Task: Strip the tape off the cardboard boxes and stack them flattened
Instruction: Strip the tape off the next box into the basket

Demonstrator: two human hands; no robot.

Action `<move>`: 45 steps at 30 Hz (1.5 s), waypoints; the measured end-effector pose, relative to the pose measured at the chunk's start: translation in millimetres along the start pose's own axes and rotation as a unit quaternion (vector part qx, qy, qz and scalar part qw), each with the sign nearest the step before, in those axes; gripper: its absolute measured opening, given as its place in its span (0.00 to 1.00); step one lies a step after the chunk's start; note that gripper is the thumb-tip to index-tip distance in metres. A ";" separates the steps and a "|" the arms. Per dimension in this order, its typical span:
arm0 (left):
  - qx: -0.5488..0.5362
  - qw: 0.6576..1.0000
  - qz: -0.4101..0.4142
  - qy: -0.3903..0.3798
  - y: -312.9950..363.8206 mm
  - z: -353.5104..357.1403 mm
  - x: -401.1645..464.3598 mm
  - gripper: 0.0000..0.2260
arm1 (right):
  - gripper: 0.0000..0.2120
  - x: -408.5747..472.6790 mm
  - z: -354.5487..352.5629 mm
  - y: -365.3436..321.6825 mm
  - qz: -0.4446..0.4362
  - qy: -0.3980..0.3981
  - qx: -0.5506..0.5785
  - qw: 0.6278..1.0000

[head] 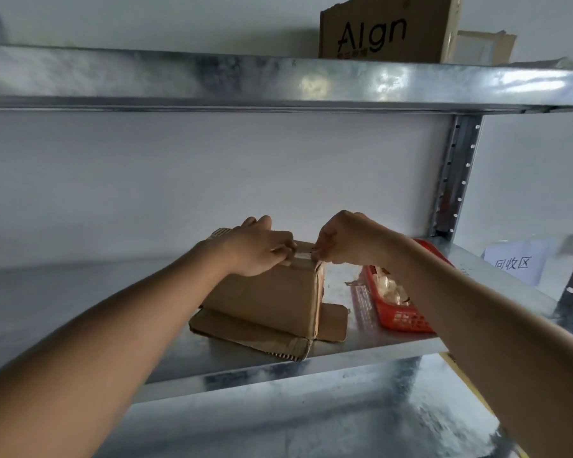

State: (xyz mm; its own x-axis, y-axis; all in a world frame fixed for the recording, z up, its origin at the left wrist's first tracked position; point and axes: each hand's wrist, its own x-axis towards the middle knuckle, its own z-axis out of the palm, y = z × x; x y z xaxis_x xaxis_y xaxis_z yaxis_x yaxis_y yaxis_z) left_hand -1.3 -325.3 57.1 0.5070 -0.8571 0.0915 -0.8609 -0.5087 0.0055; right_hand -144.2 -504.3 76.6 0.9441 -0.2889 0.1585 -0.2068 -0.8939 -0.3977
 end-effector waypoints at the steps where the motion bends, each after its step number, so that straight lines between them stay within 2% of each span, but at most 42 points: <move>1: -0.016 1.000 0.002 0.005 3.1 1.2 5.3 0.05 | 0.03 2.6 -2.3 -0.4 0.012 -0.013 0.017 1.000; 2: -0.039 0.999 0.010 0.009 5.6 4.1 10.6 0.04 | 0.02 4.7 -3.9 -0.7 0.023 -0.025 0.034 0.999; 6: -0.143 0.988 0.054 0.028 6.7 18.1 20.4 0.09 | 0.04 8.6 -8.2 -7.1 0.045 -0.046 0.032 0.997; 10: -0.145 0.986 0.065 0.044 3.5 26.3 21.9 0.06 | 0.06 10.5 -8.9 -27.5 0.065 -0.043 -0.048 0.996; 14: -0.159 0.984 0.071 0.049 3.0 28.7 19.7 0.07 | 0.13 10.2 -7.8 -48.0 0.105 -0.057 -0.160 0.980; 17: -0.177 0.981 0.066 0.041 1.5 29.8 17.3 0.07 | 0.19 6.5 -8.5 -54.5 0.114 -0.065 -0.194 0.972; 22: -0.173 0.980 0.083 0.049 -1.7 32.4 15.8 0.09 | 0.17 8.6 -6.2 -49.5 0.136 -0.090 -0.171 0.972; 26: -0.174 0.979 0.081 0.065 -2.0 34.0 17.5 0.10 | 0.08 17.9 8.6 -50.5 0.136 -0.076 -0.234 0.960; 29: -0.164 0.980 0.081 0.081 -1.9 33.7 17.5 0.10 | 0.10 20.7 15.4 -50.7 0.133 -0.075 -0.259 0.954; 33: -0.165 0.980 0.087 0.076 -3.8 32.4 18.7 0.11 | 0.10 23.7 3.8 -49.1 0.148 -0.112 -0.162 0.969; 37: -0.150 0.981 0.097 0.073 -8.1 34.1 20.3 0.11 | 0.09 15.9 6.3 -39.1 0.132 -0.107 -0.062 0.983; 39: -0.143 0.982 0.102 0.070 -8.9 32.7 20.2 0.11 | 0.05 6.5 12.2 -28.2 0.120 -0.061 0.039 0.990; 41: -0.149 0.981 0.104 0.062 -9.7 30.9 18.9 0.11 | 0.01 -5.4 13.5 -19.2 0.120 0.012 0.159 0.980; 43: -0.152 0.981 0.104 0.054 -10.7 29.5 16.6 0.11 | 0.03 -16.2 15.0 -10.0 0.140 0.074 0.243 0.957; 45: -0.169 0.978 0.110 0.056 -11.2 30.6 16.0 0.12 | 0.06 -26.1 22.1 -5.1 0.164 0.085 0.289 0.939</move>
State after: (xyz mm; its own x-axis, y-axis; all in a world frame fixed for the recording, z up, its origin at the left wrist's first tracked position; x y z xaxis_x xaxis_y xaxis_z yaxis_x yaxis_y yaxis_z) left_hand 17.8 -335.8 28.0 0.3165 -0.9188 0.2359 -0.9229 -0.2407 0.3007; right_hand -162.1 -484.6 54.5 0.7887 -0.6114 0.0641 -0.2595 -0.4256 -0.8669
